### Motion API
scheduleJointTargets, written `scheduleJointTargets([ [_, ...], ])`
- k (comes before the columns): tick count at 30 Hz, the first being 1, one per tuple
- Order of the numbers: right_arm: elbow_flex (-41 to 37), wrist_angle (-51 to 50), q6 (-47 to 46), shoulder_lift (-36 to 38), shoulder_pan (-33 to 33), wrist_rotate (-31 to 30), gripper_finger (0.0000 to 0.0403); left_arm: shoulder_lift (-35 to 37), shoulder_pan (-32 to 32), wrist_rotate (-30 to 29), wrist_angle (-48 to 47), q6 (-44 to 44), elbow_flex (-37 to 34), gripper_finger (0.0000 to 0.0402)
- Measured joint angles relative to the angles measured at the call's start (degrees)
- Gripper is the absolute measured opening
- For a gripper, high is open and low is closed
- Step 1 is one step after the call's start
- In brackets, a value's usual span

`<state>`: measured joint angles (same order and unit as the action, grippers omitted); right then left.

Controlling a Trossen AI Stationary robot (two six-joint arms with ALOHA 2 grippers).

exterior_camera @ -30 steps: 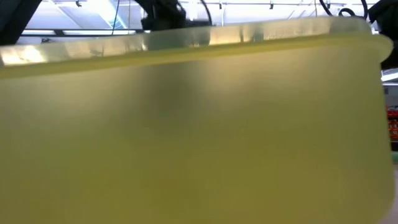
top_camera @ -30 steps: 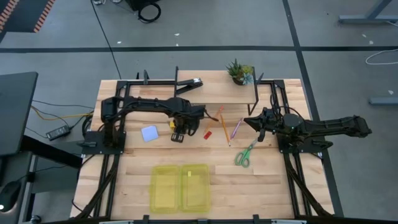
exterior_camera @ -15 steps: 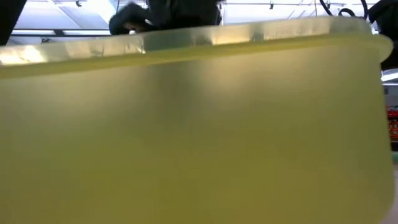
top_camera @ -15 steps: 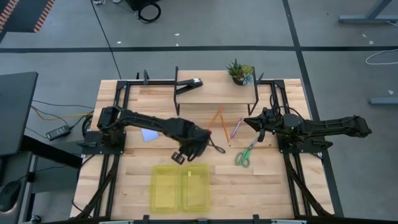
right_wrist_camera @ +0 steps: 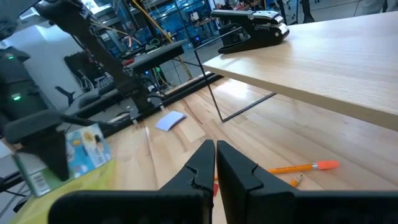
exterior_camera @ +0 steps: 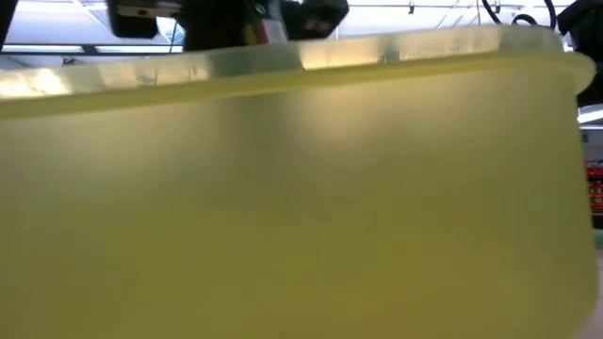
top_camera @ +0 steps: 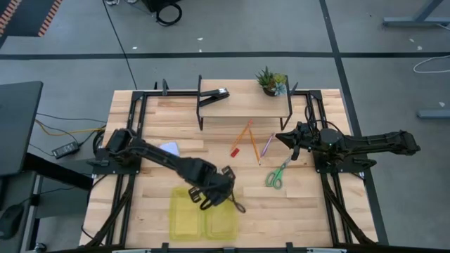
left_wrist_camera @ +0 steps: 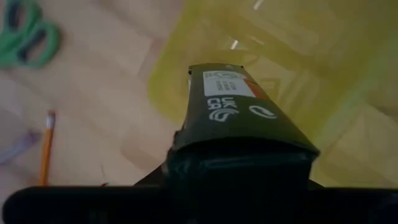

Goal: Pack school essentials
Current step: Put the yellow crayon box into the yellow supply box

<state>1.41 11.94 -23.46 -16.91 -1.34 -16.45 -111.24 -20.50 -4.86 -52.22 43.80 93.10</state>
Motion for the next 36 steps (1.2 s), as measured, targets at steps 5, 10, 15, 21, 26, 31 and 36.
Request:
scheduleJointTargets([
  [5,0.0,-0.04,0.04,0.0,0.0,0.0,0.0023,0.0,-3.8,-0.02,2.82,4.46,0.0,0.0096],
  [10,0.0,-0.52,0.07,0.0,0.0,0.0,0.0023,-0.34,-8.73,-4.16,7.33,11.35,-0.01,0.0093],
  [15,0.0,-3.23,-0.49,-0.02,0.0,0.0,0.0023,-1.38,-12.63,-8.92,10.35,15.16,-0.09,0.0095],
  [21,0.02,-3.31,-1.39,-0.28,-0.01,-0.02,0.0023,-2.31,-15.65,-10.16,11.56,14.74,-0.15,0.0091],
  [26,0.04,-2.86,-1.97,-0.52,0.0,-0.02,0.0023,-4.44,-17.17,-10.51,12.95,10.81,0.17,0.0092],
  [31,0.07,-2.13,-2.58,-0.93,0.04,-0.02,0.0023,-8.17,-17.34,-11.06,7.73,7.59,6.64,0.0085],
  [36,0.07,-1.48,-3.22,-0.95,0.02,-0.02,0.0023,-13.95,-15.45,-8.85,-5.44,3.2,18.18,0.0089],
])
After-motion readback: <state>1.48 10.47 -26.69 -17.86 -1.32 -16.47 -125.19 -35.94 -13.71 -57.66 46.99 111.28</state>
